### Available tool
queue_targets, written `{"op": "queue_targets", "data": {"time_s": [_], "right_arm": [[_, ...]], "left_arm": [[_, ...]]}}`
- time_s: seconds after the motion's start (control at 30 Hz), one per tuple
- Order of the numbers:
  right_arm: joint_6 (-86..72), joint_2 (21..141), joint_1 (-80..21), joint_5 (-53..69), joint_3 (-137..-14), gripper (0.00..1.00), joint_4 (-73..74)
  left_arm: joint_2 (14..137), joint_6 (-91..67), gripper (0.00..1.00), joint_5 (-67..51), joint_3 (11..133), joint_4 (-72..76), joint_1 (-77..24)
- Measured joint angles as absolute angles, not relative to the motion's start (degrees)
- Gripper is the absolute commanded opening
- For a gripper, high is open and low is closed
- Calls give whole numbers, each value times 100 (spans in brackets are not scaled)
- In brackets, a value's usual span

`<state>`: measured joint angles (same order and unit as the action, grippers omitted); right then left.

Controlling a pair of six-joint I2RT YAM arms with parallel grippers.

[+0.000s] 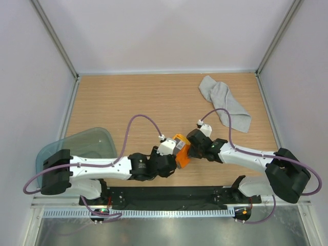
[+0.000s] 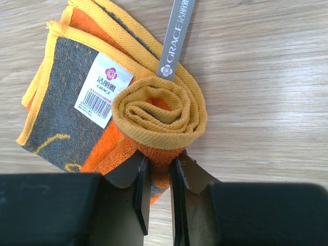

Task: Roll the towels
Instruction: Roll the towel

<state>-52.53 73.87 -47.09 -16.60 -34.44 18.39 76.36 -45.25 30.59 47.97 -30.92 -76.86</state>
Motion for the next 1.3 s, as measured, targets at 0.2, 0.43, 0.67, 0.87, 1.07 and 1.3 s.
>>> {"op": "queue_targets", "data": {"time_s": [0.2,0.43,0.67,0.87,1.07,1.3], "right_arm": [[-5011,7387,-4703,-1293,-3527,15,1804],[-4875,7306,-4703,-1031,-3553,16,1811],[-4783,7238,-4584,-821,-3579,18,1881],[-4766,7238,-4501,-711,-3579,20,1984],[-4762,7238,-4482,-440,-3579,23,1940],[-4687,7203,-4233,290,-3675,25,1708]], "left_arm": [[8018,-3669,61,2982,4840,-2088,-7874],[8731,-2766,62,2539,5092,-1208,-7874],[9323,-2499,62,2383,5321,-849,-7909],[9483,-2541,62,2510,5321,-617,-7918],[9618,-2571,65,2637,5170,-464,-7944],[9710,-2781,60,2856,4873,-143,-7937]]}}
